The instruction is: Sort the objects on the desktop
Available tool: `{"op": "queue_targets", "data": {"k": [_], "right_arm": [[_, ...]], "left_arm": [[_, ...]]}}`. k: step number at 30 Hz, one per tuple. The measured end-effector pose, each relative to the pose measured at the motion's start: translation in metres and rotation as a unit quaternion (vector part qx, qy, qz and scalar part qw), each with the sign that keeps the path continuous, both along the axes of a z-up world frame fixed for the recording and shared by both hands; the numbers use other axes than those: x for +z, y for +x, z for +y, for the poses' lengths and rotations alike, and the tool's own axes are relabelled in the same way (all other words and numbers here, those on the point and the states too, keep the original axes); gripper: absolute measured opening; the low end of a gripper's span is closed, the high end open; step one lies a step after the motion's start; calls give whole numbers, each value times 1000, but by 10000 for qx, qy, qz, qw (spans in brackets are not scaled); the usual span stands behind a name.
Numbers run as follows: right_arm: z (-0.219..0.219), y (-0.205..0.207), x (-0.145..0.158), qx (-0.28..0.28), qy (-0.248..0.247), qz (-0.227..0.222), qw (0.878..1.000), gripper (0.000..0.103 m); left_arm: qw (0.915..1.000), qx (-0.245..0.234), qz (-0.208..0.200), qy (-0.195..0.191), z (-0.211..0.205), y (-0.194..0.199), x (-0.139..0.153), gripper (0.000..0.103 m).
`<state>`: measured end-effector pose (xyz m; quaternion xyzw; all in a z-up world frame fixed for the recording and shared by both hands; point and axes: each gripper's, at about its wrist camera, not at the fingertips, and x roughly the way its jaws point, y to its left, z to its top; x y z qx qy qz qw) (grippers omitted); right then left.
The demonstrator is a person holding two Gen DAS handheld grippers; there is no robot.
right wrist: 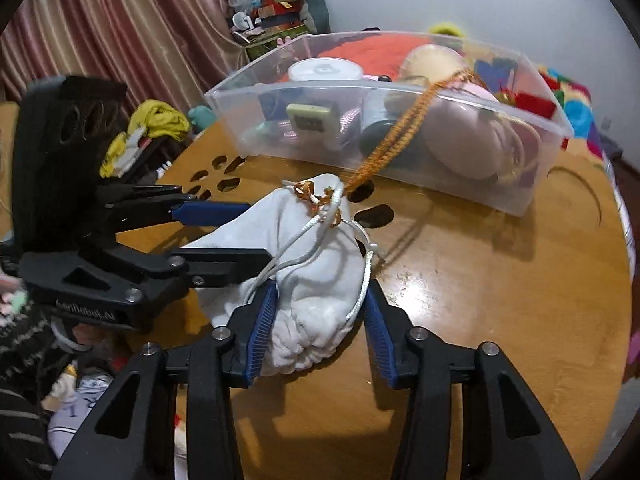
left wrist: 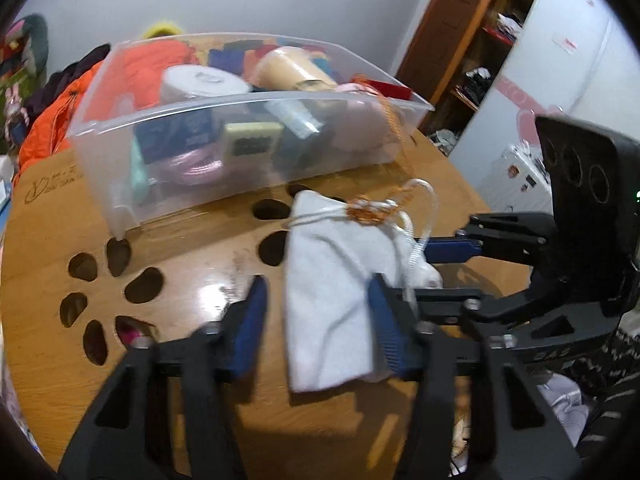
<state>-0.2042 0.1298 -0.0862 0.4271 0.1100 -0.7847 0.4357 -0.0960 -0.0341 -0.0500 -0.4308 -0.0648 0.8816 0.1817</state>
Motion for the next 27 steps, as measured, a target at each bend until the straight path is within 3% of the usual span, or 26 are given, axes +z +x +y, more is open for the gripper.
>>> {"op": "queue_targets", "data": {"k": [8, 15, 27], "right_arm": [[-6, 16, 14, 80, 13, 623, 9980, 20], [-4, 14, 41, 57, -294, 907, 9954, 19], [-22, -5, 85, -105, -663, 1501, 9864, 19]], "left_arm": [[9992, -60, 270, -272, 8, 7, 12, 28], [9978, 109, 624, -204, 1, 12, 35, 27], [9883, 490, 1353, -501, -10, -13, 80, 27]]}}
